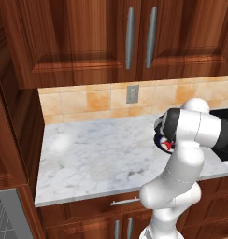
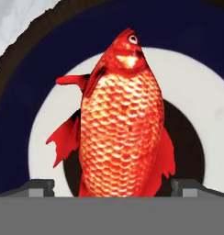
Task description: Place the fish on the top rack of the oven, and slide the tray back inside. Close the oven door.
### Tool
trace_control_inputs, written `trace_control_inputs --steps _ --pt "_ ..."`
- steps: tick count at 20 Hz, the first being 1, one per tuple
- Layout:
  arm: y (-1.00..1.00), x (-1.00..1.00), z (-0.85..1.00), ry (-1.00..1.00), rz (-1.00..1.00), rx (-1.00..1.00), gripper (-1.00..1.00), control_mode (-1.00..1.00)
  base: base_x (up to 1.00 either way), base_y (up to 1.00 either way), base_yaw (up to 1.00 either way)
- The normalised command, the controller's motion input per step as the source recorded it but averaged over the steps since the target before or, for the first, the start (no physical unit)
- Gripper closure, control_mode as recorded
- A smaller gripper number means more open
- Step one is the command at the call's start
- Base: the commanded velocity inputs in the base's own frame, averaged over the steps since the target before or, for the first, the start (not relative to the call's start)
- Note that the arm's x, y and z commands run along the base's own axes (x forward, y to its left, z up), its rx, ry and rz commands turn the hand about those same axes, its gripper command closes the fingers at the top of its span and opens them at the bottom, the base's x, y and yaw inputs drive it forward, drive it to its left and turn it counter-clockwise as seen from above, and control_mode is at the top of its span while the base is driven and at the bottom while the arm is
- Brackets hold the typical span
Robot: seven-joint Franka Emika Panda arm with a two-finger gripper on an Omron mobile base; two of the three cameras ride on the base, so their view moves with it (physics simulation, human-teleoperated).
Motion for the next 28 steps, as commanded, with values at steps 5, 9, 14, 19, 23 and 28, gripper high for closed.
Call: trace_control_inputs --steps 5,9,14,19,23,28 --pt "0.00 0.34 -0.35 0.00 0.00 0.00 1.00 -1.00 0.00 0.00 0.00" --pt "0.00 0.03 -0.04 0.01 0.00 0.00 1.00 -1.00 0.00 0.00 0.00" --pt "0.00 -0.26 0.12 -0.02 0.01 0.00 1.00 -1.00 0.00 0.00 0.00" --pt "0.00 -0.82 0.92 -0.24 0.04 0.00 1.00 -1.00 0.00 0.00 0.00" --pt "0.06 -1.00 0.91 -0.30 0.07 -0.01 1.00 -1.00 0.00 0.00 0.00" --pt "0.38 -0.91 0.75 -0.26 0.13 -0.07 1.00 -1.00 0.00 0.00 0.00"
